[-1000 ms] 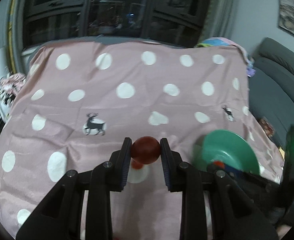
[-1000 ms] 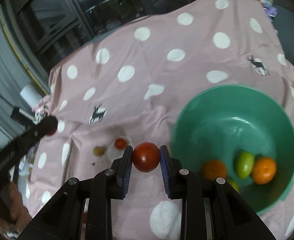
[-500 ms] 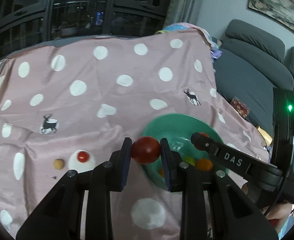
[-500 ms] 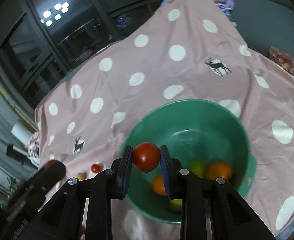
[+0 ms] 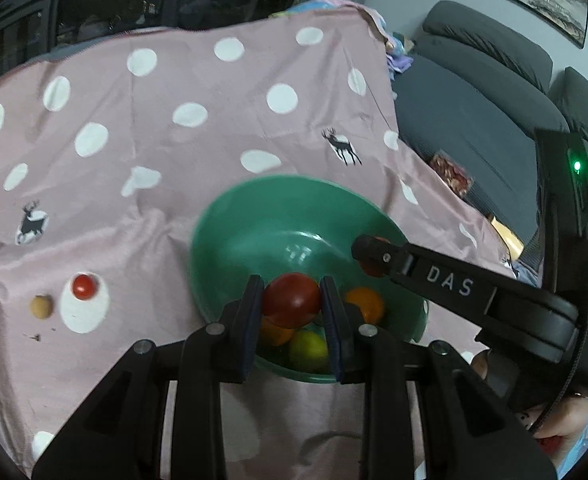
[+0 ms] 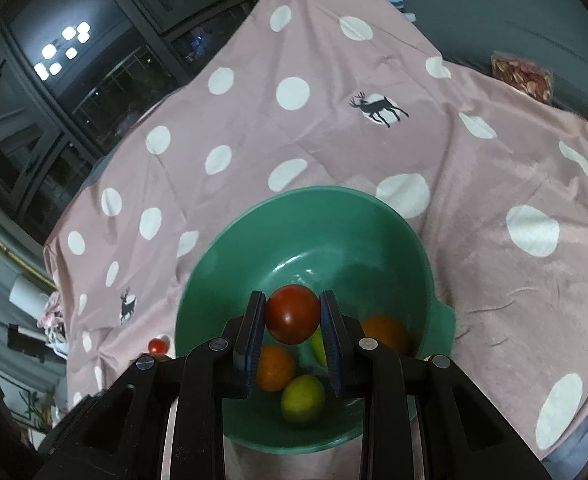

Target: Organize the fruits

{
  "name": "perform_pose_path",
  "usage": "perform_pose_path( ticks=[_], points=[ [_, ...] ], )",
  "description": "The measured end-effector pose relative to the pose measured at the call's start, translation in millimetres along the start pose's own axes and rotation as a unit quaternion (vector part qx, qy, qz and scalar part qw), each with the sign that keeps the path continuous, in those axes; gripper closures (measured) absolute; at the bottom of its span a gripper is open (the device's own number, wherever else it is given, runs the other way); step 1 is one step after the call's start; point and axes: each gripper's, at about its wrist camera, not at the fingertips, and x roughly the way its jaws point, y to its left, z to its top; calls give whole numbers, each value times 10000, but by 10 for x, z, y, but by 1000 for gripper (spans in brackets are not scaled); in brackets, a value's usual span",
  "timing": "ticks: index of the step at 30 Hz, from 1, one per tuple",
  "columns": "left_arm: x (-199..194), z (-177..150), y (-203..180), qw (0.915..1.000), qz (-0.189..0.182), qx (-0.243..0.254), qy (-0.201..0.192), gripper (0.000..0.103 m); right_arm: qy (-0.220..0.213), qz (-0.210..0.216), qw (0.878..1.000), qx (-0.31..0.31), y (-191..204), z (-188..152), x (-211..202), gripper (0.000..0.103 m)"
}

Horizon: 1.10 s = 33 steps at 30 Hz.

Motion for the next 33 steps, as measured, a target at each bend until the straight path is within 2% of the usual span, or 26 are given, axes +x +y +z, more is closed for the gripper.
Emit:
perform_pose_path(
  ticks=[10, 20, 21, 28, 30, 33],
  points=[
    [232, -36, -62, 9993, -174, -29, 321, 75, 223, -208, 9995, 76, -104, -2, 113, 74],
    [291, -44, -41, 9989, -230, -147, 387, 74, 306, -311, 9990, 64, -115, -4, 153, 74],
    [275, -42, -34, 9990, -218, -153, 373, 73, 293, -293, 9991, 53, -112, -2, 149, 74],
    [-30, -25, 153, 9991, -147, -373, 118, 41, 216, -131, 9997, -59, -43, 0, 112, 72],
    [-195, -33, 304, 9986, 21, -527, 60, 36, 212, -124, 9997, -89, -13, -6, 105, 70],
    [-467, -74, 581, 9964, 312, -784, -63, 35, 228, -20, 9996, -164, 35, -12, 91, 69]
  ],
)
